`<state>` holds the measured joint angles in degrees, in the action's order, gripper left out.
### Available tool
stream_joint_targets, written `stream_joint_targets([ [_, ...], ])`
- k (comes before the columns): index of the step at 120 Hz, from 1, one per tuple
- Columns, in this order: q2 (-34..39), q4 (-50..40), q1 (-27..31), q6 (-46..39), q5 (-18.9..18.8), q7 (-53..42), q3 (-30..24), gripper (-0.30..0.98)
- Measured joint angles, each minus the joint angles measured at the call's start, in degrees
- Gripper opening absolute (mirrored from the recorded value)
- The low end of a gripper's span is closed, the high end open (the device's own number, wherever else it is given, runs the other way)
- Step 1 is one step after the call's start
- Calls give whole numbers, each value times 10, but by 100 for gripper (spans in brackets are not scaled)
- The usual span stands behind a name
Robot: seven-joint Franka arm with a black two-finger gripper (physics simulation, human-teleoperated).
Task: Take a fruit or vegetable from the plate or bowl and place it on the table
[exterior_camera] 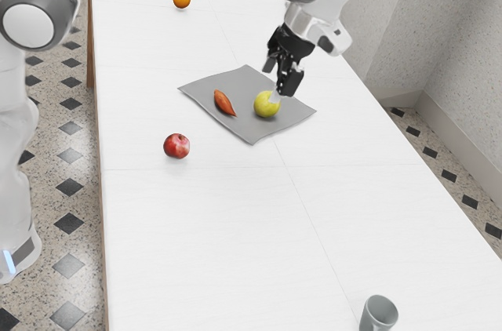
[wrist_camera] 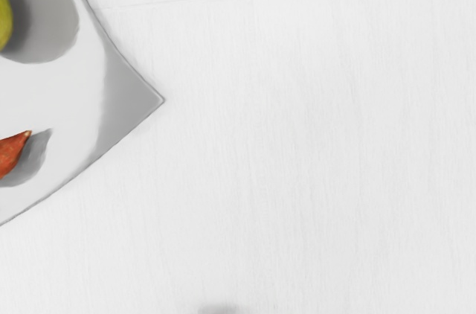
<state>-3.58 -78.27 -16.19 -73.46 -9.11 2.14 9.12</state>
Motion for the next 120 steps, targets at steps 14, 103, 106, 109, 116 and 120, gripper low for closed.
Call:
stream_joint_targets([
  [14, 5, -64, 10, -60, 4, -14, 2, 68],
  [103, -23, -129, 470, -246, 29, -139, -287, 69],
  [106, -23, -129, 501, -246, 29, -141, -315, 69],
  [109, -24, -129, 524, -245, 29, -143, -337, 69],
  [116, -25, -129, 547, -245, 28, -146, -361, 69],
  [120, -27, -129, 551, -245, 27, -148, -367, 69],
])
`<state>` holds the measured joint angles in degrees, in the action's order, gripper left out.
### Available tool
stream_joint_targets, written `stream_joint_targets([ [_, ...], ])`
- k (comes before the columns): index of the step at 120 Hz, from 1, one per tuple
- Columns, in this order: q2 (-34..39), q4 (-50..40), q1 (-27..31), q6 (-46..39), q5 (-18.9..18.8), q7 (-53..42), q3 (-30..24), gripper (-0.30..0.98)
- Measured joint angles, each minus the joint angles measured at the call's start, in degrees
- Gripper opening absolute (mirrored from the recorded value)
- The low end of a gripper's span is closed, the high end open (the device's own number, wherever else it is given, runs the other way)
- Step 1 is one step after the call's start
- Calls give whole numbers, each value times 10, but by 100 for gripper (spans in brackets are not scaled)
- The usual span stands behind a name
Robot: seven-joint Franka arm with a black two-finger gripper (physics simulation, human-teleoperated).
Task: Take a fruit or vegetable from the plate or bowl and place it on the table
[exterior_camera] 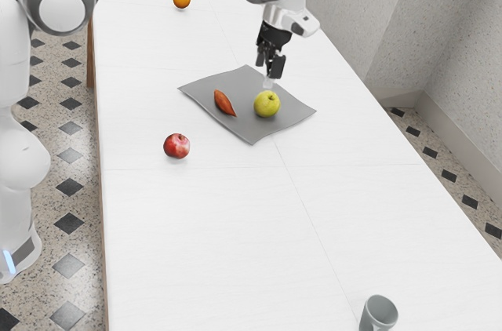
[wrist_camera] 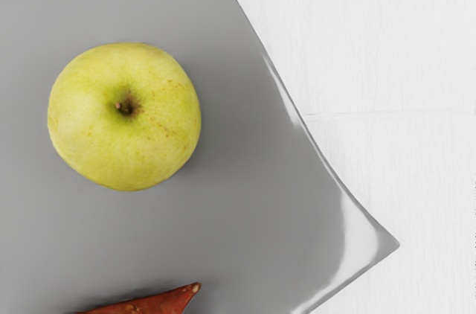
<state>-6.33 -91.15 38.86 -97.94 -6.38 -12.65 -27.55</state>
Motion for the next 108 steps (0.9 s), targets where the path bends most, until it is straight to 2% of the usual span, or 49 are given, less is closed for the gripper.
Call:
stream_joint_targets([
  [30, -32, 8, 19, 0, 1, -8, -7, 69],
  [64, -122, 89, 28, 0, -4, -31, -11, 69],
  [108, -160, 83, 30, -19, -1, -51, -6, 69],
])
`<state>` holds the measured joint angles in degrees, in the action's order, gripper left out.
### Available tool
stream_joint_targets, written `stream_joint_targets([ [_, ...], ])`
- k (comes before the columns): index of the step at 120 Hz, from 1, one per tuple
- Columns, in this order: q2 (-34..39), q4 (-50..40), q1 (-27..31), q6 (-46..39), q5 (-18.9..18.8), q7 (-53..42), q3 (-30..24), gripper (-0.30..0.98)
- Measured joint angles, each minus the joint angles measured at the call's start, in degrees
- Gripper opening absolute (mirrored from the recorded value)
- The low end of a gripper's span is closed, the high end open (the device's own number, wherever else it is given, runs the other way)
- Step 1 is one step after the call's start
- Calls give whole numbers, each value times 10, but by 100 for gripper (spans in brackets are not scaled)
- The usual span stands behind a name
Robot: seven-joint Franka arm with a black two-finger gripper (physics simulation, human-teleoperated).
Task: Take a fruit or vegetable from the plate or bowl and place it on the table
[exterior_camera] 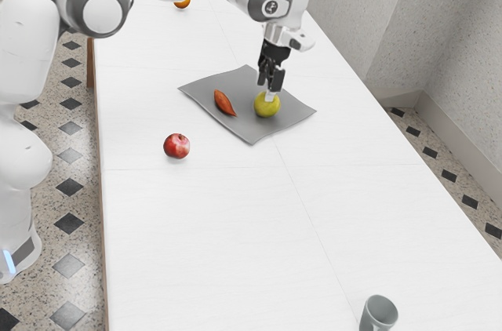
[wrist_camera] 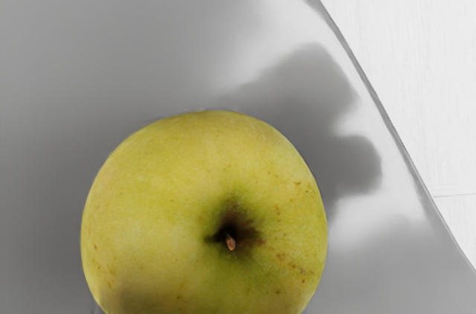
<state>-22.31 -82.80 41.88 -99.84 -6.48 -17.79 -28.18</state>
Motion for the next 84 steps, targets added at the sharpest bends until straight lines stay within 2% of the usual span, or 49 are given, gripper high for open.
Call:
stream_joint_targets([
  [84, -41, -16, 8, -87, -6, -18, -1, 69],
])
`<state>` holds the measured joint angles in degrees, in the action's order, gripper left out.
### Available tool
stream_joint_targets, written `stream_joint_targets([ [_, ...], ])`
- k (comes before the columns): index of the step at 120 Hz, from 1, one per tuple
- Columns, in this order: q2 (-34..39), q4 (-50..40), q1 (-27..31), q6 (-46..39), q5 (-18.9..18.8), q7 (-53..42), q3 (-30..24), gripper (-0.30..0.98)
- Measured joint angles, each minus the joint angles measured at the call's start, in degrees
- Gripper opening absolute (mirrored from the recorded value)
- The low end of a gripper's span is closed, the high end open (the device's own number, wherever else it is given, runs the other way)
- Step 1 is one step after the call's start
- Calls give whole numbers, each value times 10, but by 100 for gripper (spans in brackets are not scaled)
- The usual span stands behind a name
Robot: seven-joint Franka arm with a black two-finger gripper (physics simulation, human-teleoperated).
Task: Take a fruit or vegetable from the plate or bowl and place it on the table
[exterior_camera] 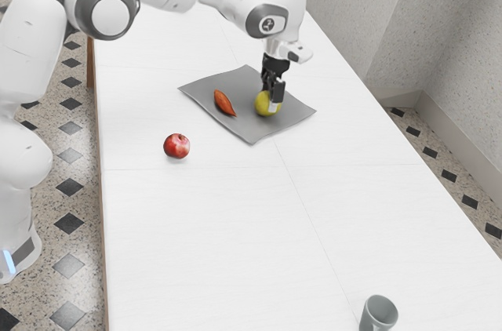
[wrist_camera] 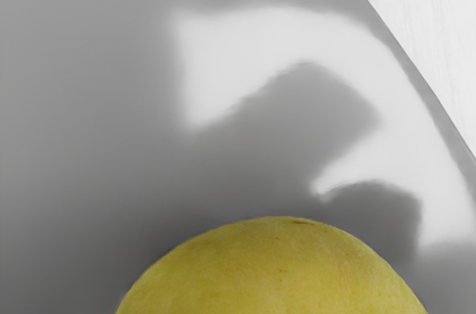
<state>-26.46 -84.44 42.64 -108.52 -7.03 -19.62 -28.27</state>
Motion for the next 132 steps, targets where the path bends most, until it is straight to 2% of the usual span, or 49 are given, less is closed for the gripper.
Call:
stream_joint_targets([
  [32, -5, -11, 1, -20, 6, -2, 4, 65],
  [40, -5, -12, 2, -22, 9, -2, 5, 59],
  [51, 1, -12, 0, -23, 7, -2, 3, 42],
  [62, 24, -12, -5, -14, -1, 4, -9, 36],
  [70, 42, -6, -5, 6, -22, 13, -53, 37],
  [85, 48, 18, -6, 52, -97, 42, -205, 38],
  [97, 40, 18, -8, 78, -151, 71, -293, 38],
  [111, 14, 3, -16, 96, -182, 106, -316, 38],
  [132, -9, -19, -21, 88, -195, 149, -317, 38],
])
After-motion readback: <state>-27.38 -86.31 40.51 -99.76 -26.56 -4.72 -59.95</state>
